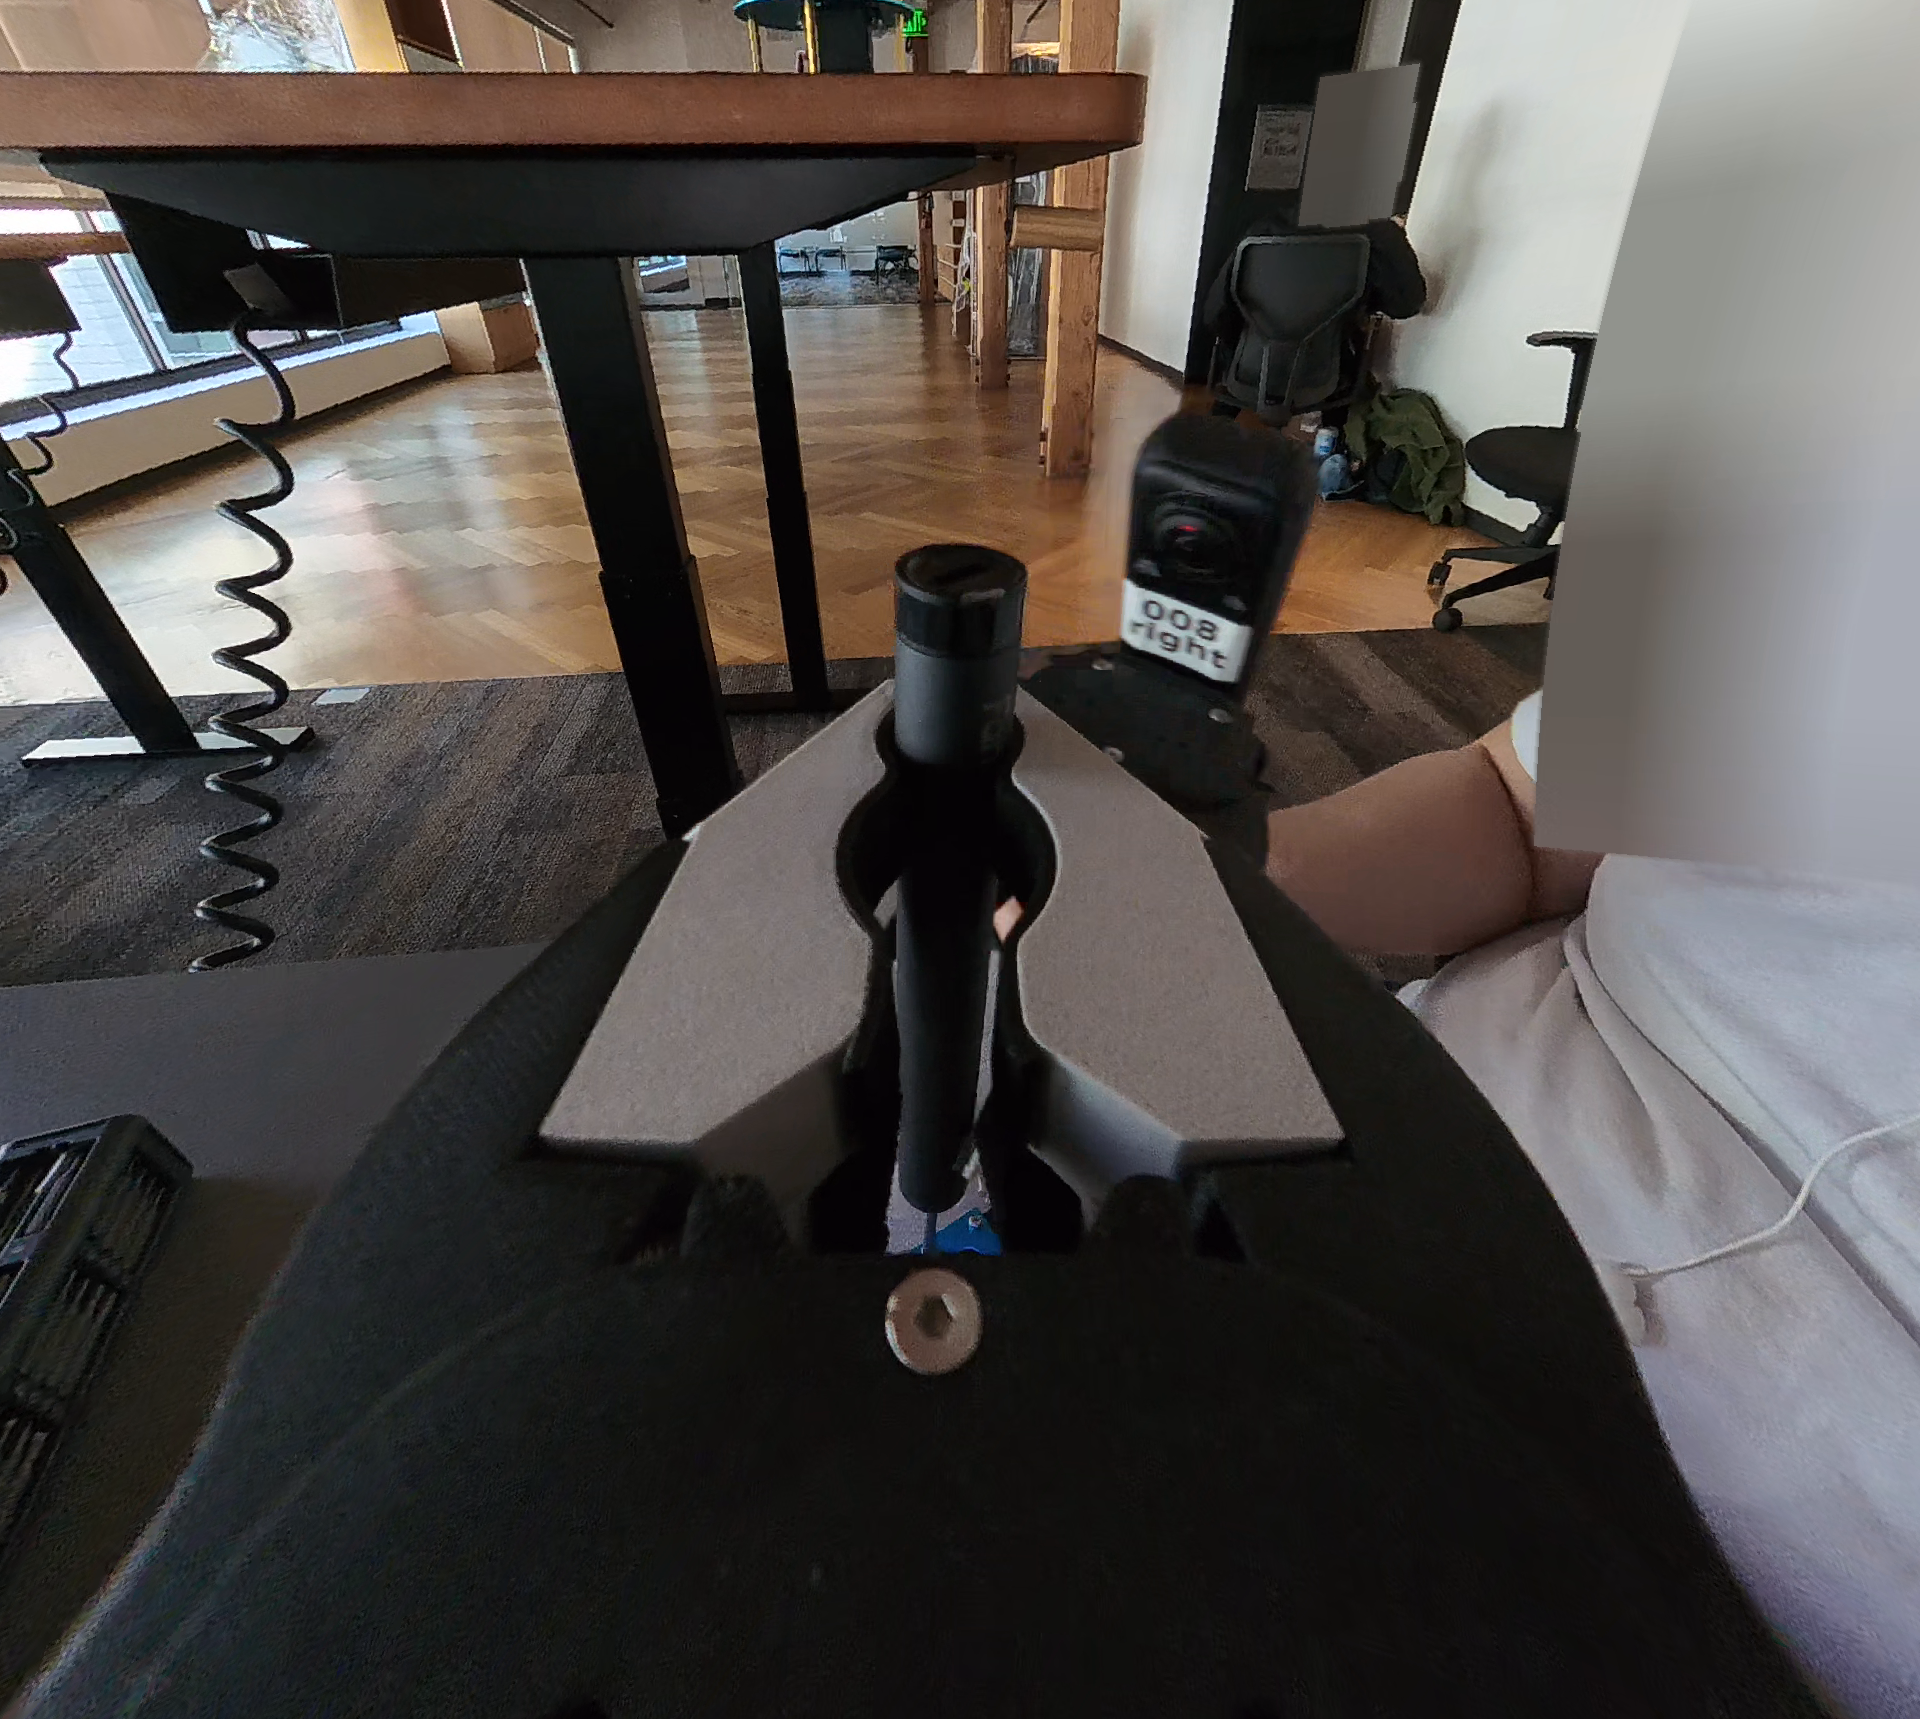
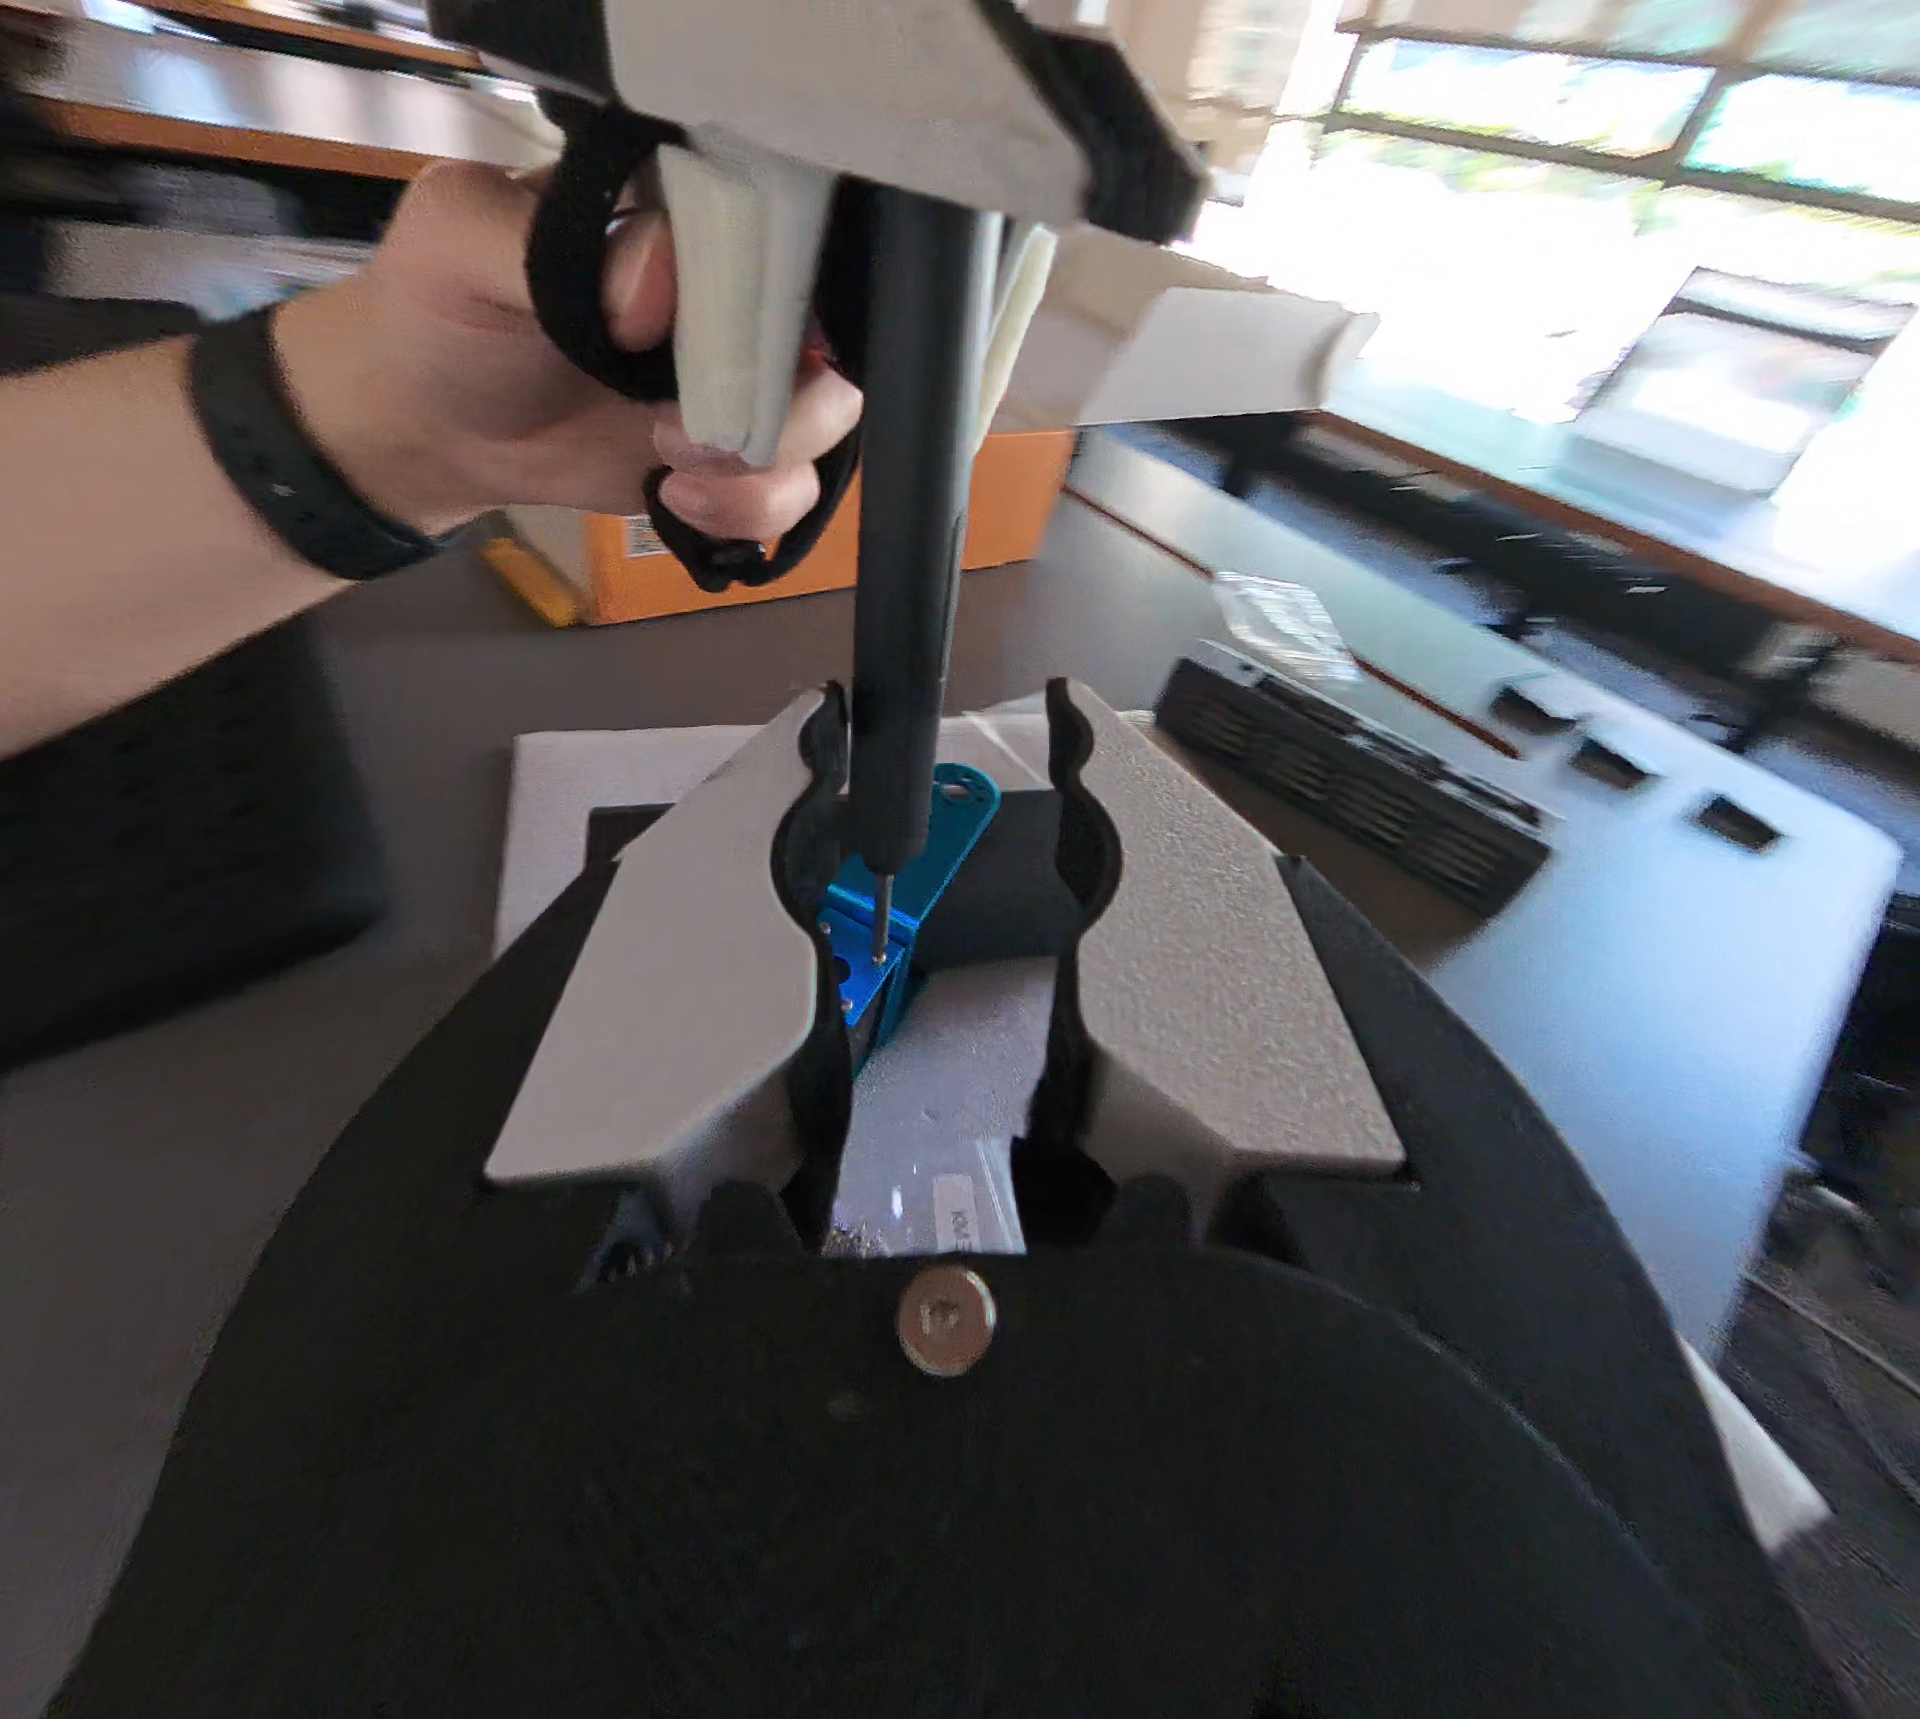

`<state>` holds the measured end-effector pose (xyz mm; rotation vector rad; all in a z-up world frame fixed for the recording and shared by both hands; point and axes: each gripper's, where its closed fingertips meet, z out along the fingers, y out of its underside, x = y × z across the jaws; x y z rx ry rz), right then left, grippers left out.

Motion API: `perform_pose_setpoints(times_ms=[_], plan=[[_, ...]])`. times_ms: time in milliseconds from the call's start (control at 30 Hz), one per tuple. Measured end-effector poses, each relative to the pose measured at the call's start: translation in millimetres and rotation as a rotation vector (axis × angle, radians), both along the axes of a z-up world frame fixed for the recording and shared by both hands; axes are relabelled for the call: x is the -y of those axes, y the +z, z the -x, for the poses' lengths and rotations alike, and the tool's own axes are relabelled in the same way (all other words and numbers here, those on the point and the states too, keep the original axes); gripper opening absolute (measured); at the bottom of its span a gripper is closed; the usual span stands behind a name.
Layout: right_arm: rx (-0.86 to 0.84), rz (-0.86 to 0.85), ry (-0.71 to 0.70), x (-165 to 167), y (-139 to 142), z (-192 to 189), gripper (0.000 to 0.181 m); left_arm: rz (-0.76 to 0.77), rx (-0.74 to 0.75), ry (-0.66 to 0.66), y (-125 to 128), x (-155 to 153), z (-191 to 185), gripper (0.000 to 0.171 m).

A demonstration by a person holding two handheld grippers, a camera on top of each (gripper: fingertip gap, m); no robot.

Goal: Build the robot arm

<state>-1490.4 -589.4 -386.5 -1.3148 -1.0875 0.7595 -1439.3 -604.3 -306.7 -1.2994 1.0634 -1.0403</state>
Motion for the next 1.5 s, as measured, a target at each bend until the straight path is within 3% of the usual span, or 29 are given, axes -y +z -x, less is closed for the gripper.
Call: perform_pose_setpoints(times_ms=[133, 233, 300, 400, 567, 700, 733, 833, 900, 967, 1033, 1167, 1300, 1500], plan=[[-0.038, -0.089, -0.22, 7, 1, -13, 0.038, 0.009, 0.0, -0.005, 0, -1, 2, 0.009], [-0.069, -0.151, -0.256, 10, 12, -14, 0.037, 0.017, 0.012, -0.012, 0, 0, 2, 0.009], [-0.055, -0.138, -0.198, 12, 11, -6, 0.039, 0.016, 0.01, -0.017, 0, 0, 1, 0.009], [-0.053, -0.053, 0.008, 21, 8, 8, 0.046, 0.016, 0.004, -0.042, 0, 3, 0, 0.01], [-0.038, 0.09, 0.242, 13, 8, 4, 0.04, 0.023, -0.014, -0.112, -1, 9, -5, 0.01], [-0.056, 0.195, 0.132, 0, 7, -2, 0.046, 0.026, -0.007, -0.115, -1, 7, -4, 0.01], [-0.069, 0.159, 0.109, 6, 8, -2, 0.047, 0.024, -0.003, -0.125, -1, 9, -3, 0.01], [-0.102, 0.034, -0.141, 4, 8, -15, 0.039, 0.025, 0.008, -0.126, 0, 9, 1, 0.01], [-0.163, -0.087, -0.229, 13, 20, -22, 0.031, 0.028, 0.015, -0.119, 0, 8, 3, 0.01], [-0.111, -0.219, -0.297, 12, 25, -22, 0.033, 0.029, 0.025, -0.115, 1, 7, 4, 0.009], [-0.081, -0.197, -0.28, 12, 23, -13, 0.041, 0.036, 0.038, -0.109, 1, 5, 5, 0.009], [-0.11, -0.052, -0.251, 6, 15, 1, 0.035, 0.043, 0.042, -0.1, 1, 2, 3, 0.009], [-0.076, -0.068, -0.28, 2, 10, 0, 0.018, 0.036, 0.029, -0.096, 1, 3, -1, 0.01], [-0.058, -0.082, -0.288, 2, 8, -3, 0.017, 0.027, 0.008, -0.092, 0, 5, -8, 0.01]])
